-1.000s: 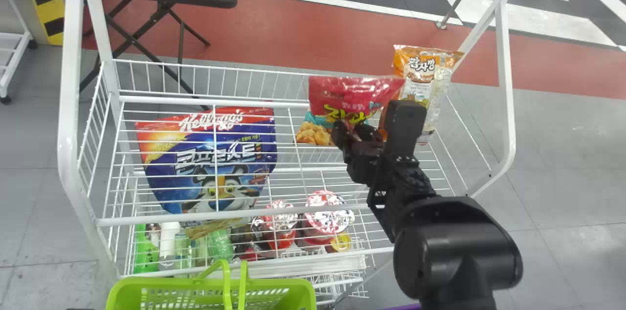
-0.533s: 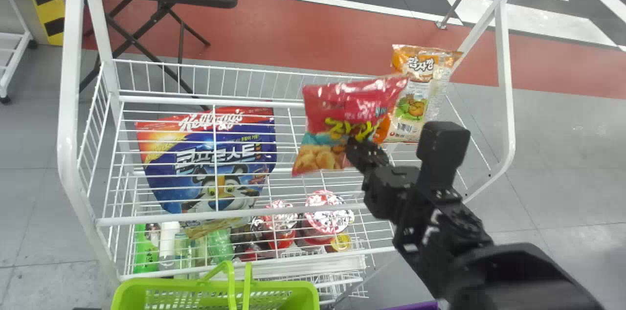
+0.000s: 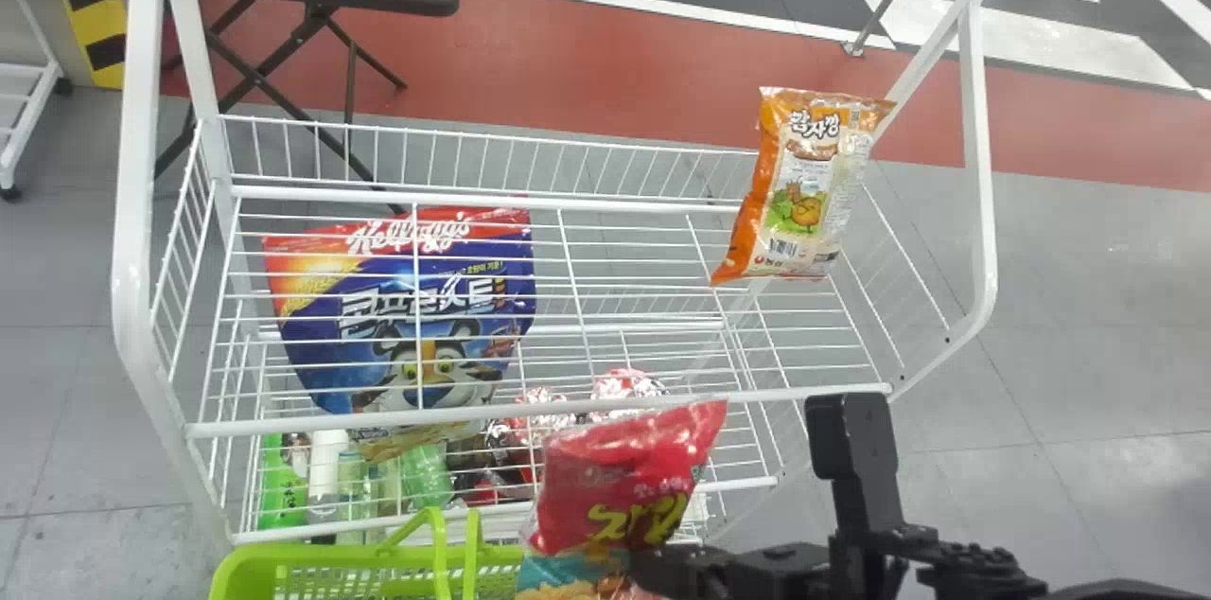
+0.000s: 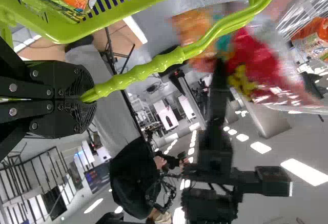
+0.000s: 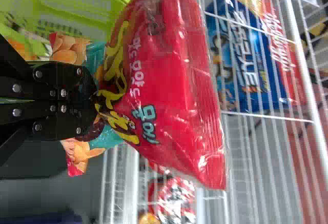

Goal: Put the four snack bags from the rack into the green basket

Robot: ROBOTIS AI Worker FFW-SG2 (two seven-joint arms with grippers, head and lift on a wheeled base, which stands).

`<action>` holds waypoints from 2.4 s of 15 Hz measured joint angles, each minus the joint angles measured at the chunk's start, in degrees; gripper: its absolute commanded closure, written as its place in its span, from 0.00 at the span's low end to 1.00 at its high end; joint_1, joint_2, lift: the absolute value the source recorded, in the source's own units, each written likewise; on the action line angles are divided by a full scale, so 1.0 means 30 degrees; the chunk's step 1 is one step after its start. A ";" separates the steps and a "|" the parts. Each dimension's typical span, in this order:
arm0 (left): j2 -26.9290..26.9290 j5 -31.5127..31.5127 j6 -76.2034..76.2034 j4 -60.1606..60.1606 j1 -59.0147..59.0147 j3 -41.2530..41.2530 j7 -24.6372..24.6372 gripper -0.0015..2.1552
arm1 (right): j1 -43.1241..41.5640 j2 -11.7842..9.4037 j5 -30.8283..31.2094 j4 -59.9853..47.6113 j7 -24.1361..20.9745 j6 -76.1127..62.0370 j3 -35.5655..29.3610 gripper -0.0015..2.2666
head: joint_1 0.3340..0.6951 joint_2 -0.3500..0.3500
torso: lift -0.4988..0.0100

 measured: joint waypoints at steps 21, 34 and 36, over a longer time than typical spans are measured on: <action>-0.0056 0.0091 -0.0769 -0.0024 0.0534 -0.0093 0.0062 0.94 | 0.0249 0.0409 -0.2876 0.7279 0.1705 -0.1762 0.3482 0.01 | 1.00 0.00 | 0.97; -0.0086 -0.0084 -0.0832 -0.0063 0.0720 -0.0325 0.0253 0.94 | -0.0212 0.0462 -0.0656 0.7329 0.1537 -1.0175 -0.0118 0.03 | 1.00 0.00 | 0.97; -0.0074 -0.0085 -0.0818 -0.0007 0.0651 -0.0358 0.0205 0.94 | -0.1068 0.0613 0.0162 0.7545 0.0589 -1.3853 0.0009 0.03 | 1.00 0.00 | 0.97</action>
